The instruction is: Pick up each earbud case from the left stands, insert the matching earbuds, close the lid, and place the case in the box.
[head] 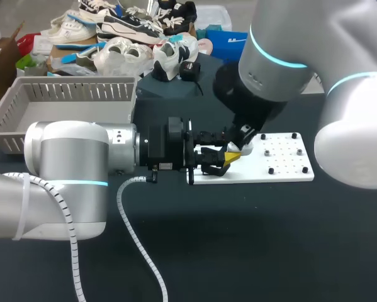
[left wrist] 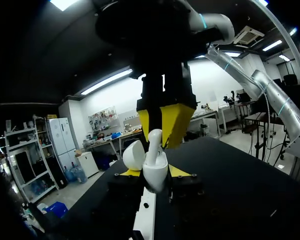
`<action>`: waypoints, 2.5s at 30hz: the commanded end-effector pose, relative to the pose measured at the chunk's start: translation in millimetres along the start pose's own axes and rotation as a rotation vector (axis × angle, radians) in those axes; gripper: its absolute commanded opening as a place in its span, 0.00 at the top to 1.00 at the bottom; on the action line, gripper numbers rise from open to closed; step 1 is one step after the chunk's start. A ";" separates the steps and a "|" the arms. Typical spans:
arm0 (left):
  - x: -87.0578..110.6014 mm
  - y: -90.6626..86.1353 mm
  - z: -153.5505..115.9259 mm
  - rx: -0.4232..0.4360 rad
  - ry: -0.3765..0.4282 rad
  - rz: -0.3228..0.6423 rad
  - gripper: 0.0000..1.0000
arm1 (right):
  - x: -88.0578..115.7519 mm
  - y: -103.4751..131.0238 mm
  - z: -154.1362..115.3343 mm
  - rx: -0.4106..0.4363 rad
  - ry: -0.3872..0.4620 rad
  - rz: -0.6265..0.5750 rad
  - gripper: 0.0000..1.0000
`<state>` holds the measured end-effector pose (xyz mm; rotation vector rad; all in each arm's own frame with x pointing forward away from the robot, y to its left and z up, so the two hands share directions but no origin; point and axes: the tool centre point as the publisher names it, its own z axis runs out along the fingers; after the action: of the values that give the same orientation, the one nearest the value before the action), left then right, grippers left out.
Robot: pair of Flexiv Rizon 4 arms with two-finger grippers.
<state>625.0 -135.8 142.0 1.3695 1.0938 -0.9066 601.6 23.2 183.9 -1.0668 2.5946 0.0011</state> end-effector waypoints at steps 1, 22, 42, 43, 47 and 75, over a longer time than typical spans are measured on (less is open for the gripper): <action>0.3 -0.6 0.3 -0.005 -0.002 0.002 1.00 | -0.9 0.7 3.3 0.002 0.003 0.003 1.00; 0.3 -0.6 0.3 -0.005 -0.002 0.002 1.00 | -4.8 0.6 5.8 -0.001 0.020 -0.004 0.73; 0.3 -0.6 0.3 -0.005 -0.002 0.002 1.00 | 2.1 1.4 -9.7 0.022 0.005 0.013 0.70; 0.3 -0.6 0.3 -0.005 -0.002 0.002 1.00 | 3.9 0.4 -14.1 0.027 -0.001 0.020 0.70; 0.3 -0.6 0.3 -0.005 -0.002 0.002 1.00 | 7.2 -11.0 -28.0 0.061 -0.039 0.052 0.67; 0.3 -0.6 0.3 -0.005 -0.002 0.002 1.00 | -43.2 -66.3 17.8 0.021 -0.083 0.182 0.65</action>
<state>625.1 -135.9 142.1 1.3692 1.0932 -0.9067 682.0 6.5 188.4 -0.8019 2.5955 0.0593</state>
